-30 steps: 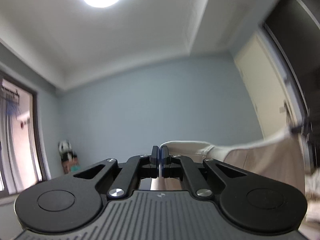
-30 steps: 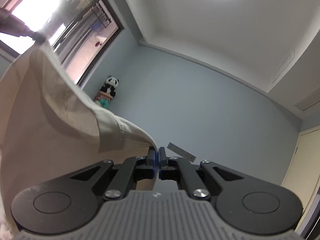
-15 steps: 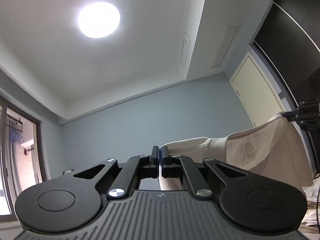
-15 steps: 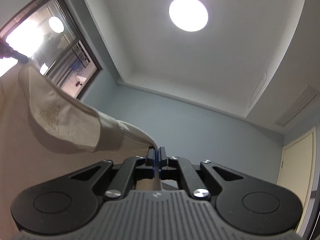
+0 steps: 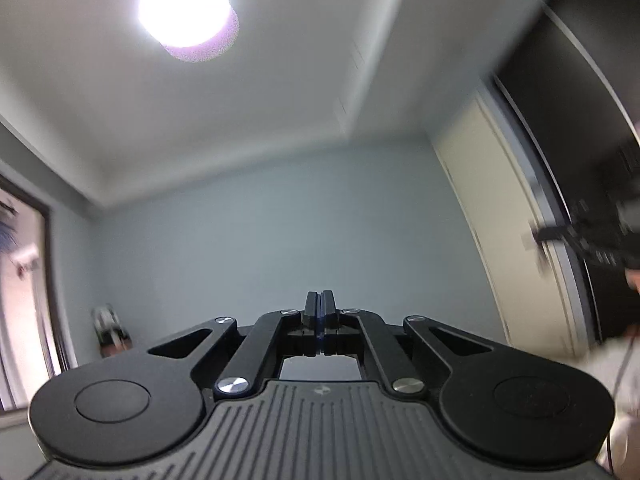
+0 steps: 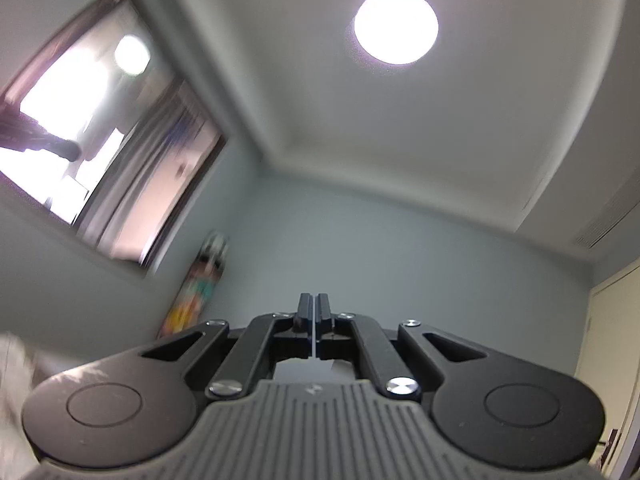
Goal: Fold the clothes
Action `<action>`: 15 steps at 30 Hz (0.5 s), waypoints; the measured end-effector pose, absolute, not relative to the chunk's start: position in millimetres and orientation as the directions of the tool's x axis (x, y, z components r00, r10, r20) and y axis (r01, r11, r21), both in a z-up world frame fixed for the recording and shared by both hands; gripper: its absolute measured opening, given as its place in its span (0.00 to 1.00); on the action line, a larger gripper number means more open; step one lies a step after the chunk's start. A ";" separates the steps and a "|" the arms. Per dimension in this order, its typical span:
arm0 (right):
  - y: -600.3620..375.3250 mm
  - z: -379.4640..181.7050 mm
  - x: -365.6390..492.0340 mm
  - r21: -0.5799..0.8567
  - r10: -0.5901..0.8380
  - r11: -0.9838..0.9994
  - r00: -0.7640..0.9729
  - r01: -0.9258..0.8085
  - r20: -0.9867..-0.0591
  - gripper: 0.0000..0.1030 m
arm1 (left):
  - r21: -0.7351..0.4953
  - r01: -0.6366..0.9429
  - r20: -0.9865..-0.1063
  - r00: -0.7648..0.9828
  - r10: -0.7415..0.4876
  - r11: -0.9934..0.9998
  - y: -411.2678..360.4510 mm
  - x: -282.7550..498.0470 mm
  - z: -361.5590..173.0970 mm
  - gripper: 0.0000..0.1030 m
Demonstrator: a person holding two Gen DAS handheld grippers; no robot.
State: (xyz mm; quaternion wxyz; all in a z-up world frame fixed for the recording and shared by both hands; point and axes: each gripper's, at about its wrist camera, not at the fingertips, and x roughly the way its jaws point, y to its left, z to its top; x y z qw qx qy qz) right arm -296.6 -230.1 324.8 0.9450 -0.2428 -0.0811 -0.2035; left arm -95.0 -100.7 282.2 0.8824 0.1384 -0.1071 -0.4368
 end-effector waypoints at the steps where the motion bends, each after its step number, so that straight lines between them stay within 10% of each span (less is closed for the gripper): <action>1: -232.2 314.4 -286.9 -0.437 -0.347 0.805 0.916 0.401 0.201 0.01 | 0.339 0.758 -0.005 0.594 -0.804 0.558 -111.6 -84.7 262.5 0.00; 8: -288.2 190.0 -236.5 -0.329 -0.339 0.915 0.888 0.234 -0.311 0.02 | 0.267 0.869 -0.454 0.495 -0.741 0.417 -167.3 -25.2 126.7 0.00; 15: -302.5 95.4 -229.2 -0.188 -0.227 0.973 0.737 0.137 -0.636 0.04 | 0.117 0.952 -0.687 0.283 -0.669 0.282 -171.7 -9.2 22.0 0.01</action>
